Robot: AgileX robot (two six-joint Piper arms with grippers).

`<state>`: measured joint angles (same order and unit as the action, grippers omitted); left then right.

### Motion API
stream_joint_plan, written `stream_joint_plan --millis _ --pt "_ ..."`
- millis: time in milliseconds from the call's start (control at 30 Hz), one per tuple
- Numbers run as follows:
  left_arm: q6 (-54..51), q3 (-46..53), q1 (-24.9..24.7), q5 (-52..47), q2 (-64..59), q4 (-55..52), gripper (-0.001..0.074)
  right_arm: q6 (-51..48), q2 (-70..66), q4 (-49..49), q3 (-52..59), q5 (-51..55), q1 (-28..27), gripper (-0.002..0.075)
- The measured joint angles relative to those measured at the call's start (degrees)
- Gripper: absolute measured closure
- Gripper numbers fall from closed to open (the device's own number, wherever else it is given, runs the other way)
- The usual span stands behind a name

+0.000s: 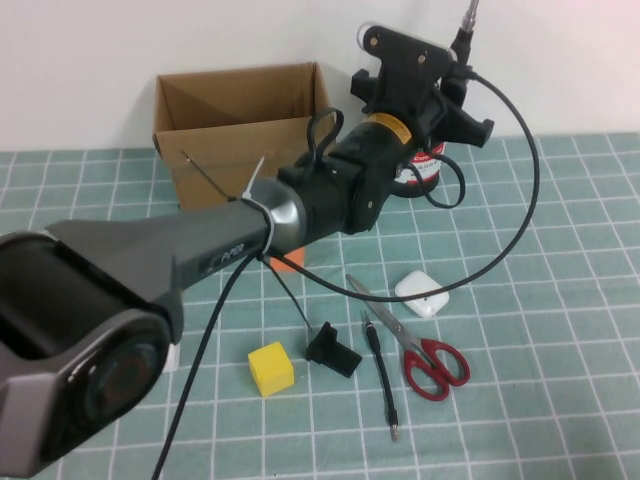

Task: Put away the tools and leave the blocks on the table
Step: Place the picked object into the round holder

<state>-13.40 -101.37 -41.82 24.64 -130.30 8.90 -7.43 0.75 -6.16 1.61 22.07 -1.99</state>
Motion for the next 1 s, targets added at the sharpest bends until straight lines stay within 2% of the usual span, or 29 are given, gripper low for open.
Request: stream_joint_plan --millis 200,333,867,1000 --pt "-7.8 -0.4 0.1 2.1 -2.0 9.8 0.0563 0.0 0.0 0.0 0.0 0.0 0.0 0.0733" --pt "-8.8 -1.1 0.3 2.9 -3.6 13.2 0.0563 0.0 0.0 0.0 0.0 0.0 0.0 0.0734" --pt "-9.6 -5.9 0.6 4.8 -8.0 18.9 0.0563 0.0 0.0 0.0 0.0 0.0 0.0 0.0734" --pt "-12.6 -6.0 0.6 4.8 -8.7 22.5 0.0563 0.0 0.0 0.0 0.0 0.0 0.0 0.0734"
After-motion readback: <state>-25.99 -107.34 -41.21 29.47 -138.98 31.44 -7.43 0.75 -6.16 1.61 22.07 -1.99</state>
